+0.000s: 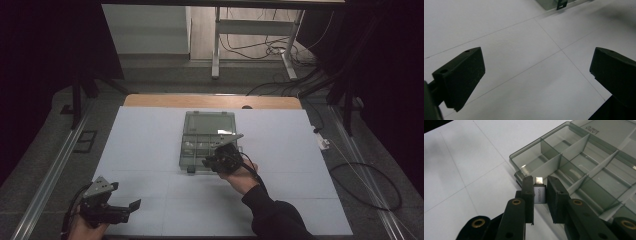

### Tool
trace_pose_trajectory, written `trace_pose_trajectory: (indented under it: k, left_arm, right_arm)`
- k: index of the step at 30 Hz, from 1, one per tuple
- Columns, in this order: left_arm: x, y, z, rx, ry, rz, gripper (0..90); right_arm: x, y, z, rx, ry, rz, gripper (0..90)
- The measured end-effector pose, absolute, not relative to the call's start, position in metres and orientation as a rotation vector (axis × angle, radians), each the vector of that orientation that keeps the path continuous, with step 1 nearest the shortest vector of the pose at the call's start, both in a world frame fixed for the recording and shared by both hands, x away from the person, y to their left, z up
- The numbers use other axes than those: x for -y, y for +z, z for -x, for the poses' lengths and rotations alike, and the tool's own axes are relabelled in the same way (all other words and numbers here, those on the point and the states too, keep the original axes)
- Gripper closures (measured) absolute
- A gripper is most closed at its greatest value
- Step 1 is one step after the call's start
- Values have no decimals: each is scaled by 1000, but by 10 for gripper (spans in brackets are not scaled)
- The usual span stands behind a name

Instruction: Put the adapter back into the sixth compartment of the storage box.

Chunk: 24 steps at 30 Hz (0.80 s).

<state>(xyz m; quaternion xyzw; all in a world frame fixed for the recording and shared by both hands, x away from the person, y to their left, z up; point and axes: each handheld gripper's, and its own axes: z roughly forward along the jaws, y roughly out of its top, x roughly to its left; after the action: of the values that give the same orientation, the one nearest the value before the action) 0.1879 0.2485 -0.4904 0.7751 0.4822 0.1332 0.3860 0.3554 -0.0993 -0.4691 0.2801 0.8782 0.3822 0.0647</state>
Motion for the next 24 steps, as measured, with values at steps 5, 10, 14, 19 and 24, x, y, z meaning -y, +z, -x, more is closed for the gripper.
trace_pose_trajectory:
  k: [5,10,14,19,24]
  left_arm:
    - [-249,-490,-188,-1229,336,-1972,5]
    - [-249,-490,-188,-1230,333,-1971,5]
    - [-249,-491,-188,-1229,334,-1973,5]
    - [-249,-491,-188,-1228,334,-1974,6]
    - [-249,-491,-189,-1228,330,-1977,6]
  right_arm:
    - [95,-470,-362,-2639,1153,-843,762]
    - [91,-471,-368,-2625,1141,-844,761]
    - [89,-476,-373,-2623,1130,-851,761]
    - [87,-481,-377,-2623,1115,-851,761]
    - [84,-486,-381,-2625,1096,-850,761]
